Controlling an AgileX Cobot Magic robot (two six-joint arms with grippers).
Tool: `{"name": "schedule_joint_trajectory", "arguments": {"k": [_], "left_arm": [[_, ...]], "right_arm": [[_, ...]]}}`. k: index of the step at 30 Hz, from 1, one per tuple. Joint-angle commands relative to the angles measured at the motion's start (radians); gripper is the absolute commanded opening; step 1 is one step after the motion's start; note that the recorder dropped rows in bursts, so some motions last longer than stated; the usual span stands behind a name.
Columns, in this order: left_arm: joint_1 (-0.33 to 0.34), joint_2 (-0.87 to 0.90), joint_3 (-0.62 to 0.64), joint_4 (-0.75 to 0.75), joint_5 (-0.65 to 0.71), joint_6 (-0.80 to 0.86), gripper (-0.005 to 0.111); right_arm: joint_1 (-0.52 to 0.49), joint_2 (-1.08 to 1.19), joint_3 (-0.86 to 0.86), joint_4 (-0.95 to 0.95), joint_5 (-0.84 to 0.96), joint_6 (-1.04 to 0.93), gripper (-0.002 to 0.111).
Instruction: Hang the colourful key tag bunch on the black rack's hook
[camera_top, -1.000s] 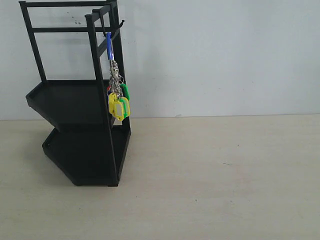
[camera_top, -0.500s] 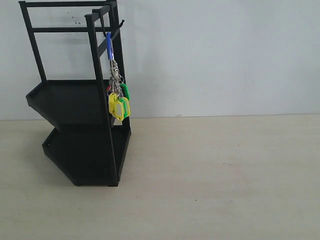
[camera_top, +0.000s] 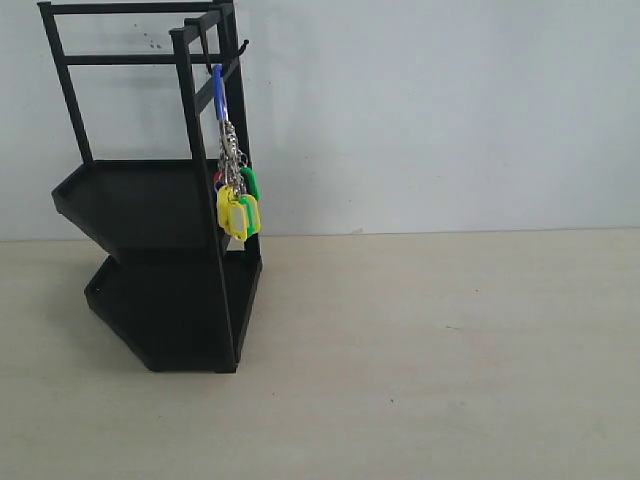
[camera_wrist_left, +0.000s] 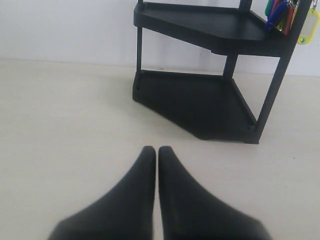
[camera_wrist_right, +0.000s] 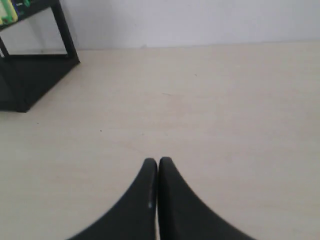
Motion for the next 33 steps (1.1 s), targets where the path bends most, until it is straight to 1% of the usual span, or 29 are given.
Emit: {"name": "schedule_joint_trajectory", "arguments": {"k": [1, 33], "left_arm": [[-0.001, -0.002, -0.001, 0.005, -0.008, 0.003, 0.004], [-0.001, -0.002, -0.001, 0.005, -0.008, 0.003, 0.004]], "right_arm": [[-0.007, -0.004, 0.010, -0.194, -0.020, 0.187, 0.000], [-0.007, -0.004, 0.010, -0.200, -0.025, 0.200, 0.000]]}}
